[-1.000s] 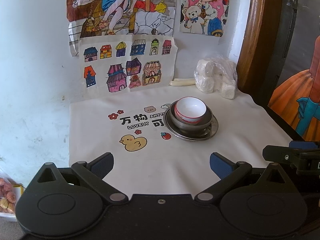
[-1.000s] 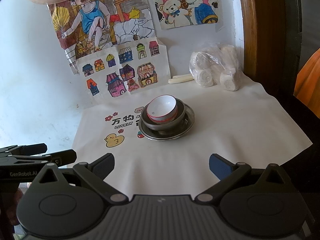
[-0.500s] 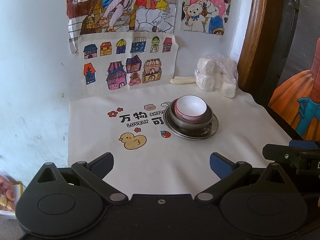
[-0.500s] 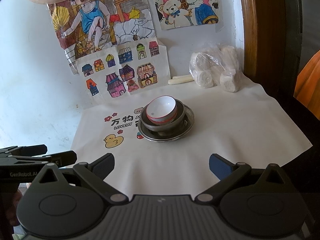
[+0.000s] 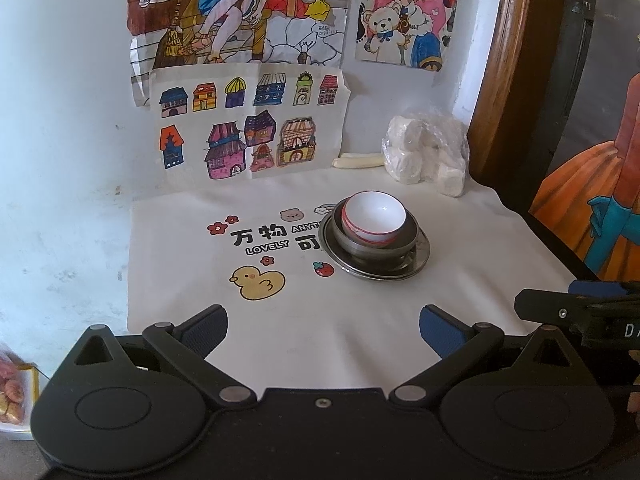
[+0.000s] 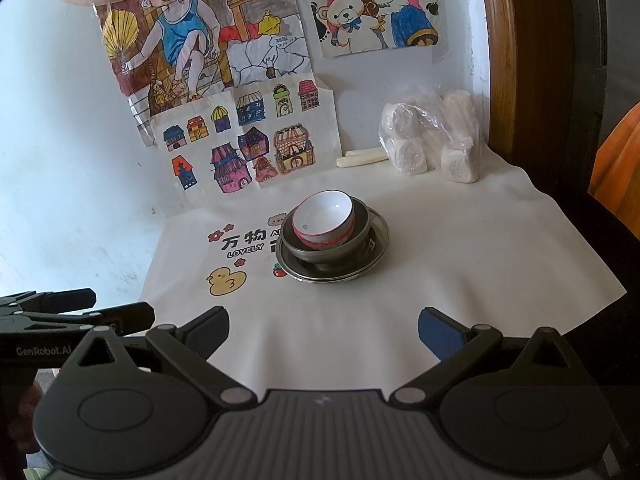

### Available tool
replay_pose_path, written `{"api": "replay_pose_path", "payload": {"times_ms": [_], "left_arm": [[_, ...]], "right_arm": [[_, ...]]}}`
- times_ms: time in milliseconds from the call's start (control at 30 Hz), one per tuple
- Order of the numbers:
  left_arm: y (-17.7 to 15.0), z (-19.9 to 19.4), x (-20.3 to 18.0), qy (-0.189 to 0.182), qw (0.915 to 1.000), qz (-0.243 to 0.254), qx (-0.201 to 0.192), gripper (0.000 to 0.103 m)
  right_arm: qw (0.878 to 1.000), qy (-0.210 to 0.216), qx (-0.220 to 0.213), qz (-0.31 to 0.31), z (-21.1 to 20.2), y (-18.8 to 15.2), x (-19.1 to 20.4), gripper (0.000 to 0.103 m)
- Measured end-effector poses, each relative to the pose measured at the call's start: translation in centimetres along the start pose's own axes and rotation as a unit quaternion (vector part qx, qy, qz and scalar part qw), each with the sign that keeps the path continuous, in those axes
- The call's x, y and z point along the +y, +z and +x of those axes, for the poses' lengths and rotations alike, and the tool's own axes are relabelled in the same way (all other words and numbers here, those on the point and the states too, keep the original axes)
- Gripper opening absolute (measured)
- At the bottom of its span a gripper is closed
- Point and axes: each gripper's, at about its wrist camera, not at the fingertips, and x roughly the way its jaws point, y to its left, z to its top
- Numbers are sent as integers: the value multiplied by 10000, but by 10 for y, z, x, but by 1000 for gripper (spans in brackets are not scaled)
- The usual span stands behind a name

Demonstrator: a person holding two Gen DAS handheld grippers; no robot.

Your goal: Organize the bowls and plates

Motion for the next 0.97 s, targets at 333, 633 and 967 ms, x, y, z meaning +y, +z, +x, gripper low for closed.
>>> {"api": "replay_pose_path", "payload": {"times_ms": [333,633,967], "left_arm": [[-1,2,-1,-34,10000,-40,51,101],[-1,2,-1,-72,9999,-79,32,101],[1,7,-2,-79,9999,-88,96,101]], "right_arm": [[10000,1,9,-11,1,0,0,103],[10000,6,33,-12,3,-1,0,103],[9999,9,113,-6,11,1,0,103]]}}
